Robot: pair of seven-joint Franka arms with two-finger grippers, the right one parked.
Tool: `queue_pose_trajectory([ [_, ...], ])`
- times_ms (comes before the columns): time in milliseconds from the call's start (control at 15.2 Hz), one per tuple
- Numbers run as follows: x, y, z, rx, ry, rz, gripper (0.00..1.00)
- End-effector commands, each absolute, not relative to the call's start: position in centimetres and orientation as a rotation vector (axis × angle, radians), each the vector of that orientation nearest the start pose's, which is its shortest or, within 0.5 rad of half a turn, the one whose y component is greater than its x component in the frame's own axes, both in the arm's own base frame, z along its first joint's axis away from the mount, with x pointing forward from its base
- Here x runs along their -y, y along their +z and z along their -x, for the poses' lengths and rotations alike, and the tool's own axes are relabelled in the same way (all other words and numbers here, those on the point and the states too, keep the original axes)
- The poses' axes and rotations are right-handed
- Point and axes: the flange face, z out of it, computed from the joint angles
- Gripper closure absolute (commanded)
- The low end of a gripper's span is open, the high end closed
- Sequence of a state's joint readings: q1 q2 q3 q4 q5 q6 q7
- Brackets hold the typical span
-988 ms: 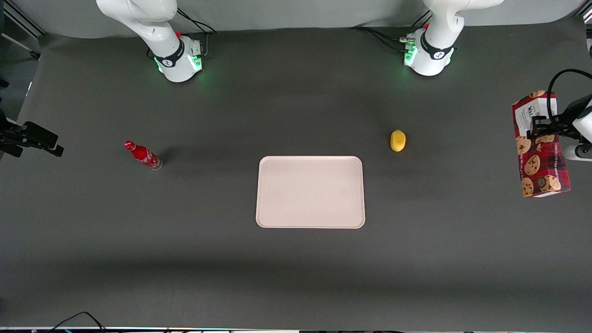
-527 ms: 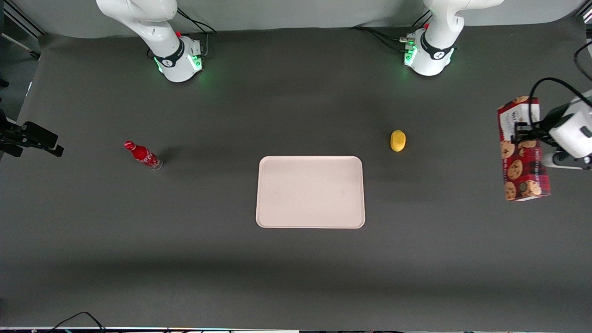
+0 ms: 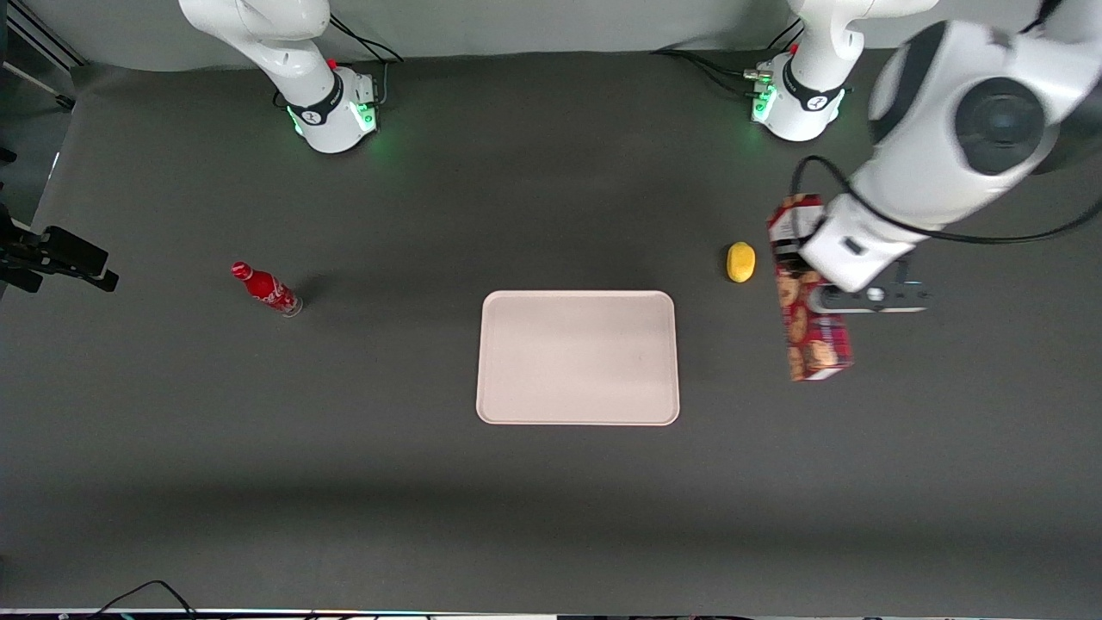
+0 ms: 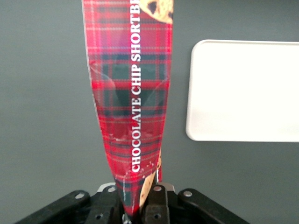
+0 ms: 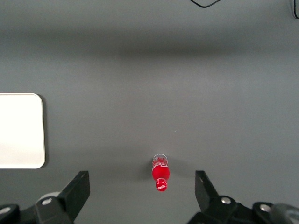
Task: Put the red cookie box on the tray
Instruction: 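Carry the cookie box over the pink tray with the left gripper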
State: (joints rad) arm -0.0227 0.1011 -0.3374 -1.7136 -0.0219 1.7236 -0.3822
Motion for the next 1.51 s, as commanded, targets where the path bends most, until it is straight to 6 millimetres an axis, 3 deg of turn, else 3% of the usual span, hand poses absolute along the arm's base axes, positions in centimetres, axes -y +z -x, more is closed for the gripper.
queue_pose_trajectory([
  [0,27.6,47.8,-51.4,0.155,0.093,3.164,1.00],
  [132,30.1,44.7,-50.1,0.177,0.055,3.189,1.00],
  [329,32.4,40.2,-49.7,0.209,0.032,3.202,1.00],
  [659,34.4,33.2,-50.5,0.227,-0.009,3.163,1.00],
  [1054,35.2,27.6,-51.4,0.184,-0.023,3.181,1.00],
  [1449,35.8,25.3,-52.6,0.209,-0.024,3.218,1.00],
])
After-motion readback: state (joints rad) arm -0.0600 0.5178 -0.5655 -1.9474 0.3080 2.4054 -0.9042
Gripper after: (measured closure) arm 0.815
